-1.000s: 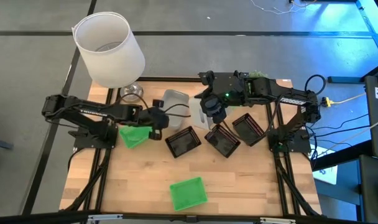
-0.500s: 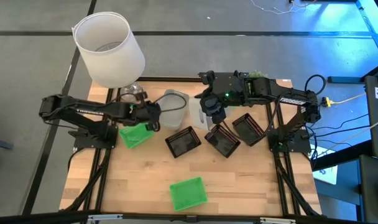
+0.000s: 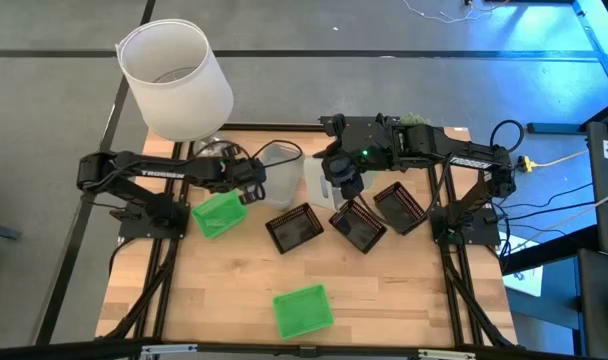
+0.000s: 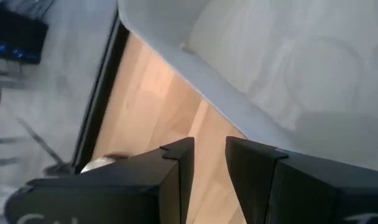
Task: Stack baskets by color
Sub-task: Stack the bottom gray bin on top of the top gray bin
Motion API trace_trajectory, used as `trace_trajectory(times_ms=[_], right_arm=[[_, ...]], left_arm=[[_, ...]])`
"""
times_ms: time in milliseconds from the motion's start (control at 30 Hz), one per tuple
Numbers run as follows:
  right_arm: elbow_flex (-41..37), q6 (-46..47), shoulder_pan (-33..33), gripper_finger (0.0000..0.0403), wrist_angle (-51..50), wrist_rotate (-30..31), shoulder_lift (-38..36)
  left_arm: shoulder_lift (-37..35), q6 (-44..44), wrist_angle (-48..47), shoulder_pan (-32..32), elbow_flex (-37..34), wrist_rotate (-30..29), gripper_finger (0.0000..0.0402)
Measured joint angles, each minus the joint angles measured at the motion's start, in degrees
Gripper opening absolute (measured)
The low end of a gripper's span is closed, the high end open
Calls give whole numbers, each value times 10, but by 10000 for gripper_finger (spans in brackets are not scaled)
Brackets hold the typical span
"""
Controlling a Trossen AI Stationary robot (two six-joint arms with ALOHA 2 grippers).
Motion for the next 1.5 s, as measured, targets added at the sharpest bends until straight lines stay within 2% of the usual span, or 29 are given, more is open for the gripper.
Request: trace_trajectory(times_ms=[233, 433, 600, 700, 833, 933, 1100, 1333, 1500], right_arm=[[0, 0, 0, 0, 0, 0, 0], [0, 0, 0, 0, 0, -11, 0], [0, -29, 0, 0, -20, -24, 0], [0, -73, -3, 0, -43, -28, 1], [0, -125, -20, 0, -43, -90, 1], [0, -160, -32, 0, -24, -91, 9], [0, -228, -59, 0, 1, -91, 44], [0, -330, -92, 0, 25, -150, 102], [0, -421, -103, 0, 61, -159, 143]], left_arm=[[34, 50, 95, 0, 0, 62, 85], [64, 75, 167, 0, 0, 77, 85], [62, 75, 166, -7, 0, 77, 85], [29, 75, 165, -18, 0, 77, 85], [-22, 72, 154, -37, 0, 71, 85], [-60, 44, 143, -53, 0, 53, 85], [-128, 10, 134, -84, 0, 36, 85], [-209, -49, 137, -139, 0, -23, 85], [-249, -76, 138, -170, 0, -48, 85]])
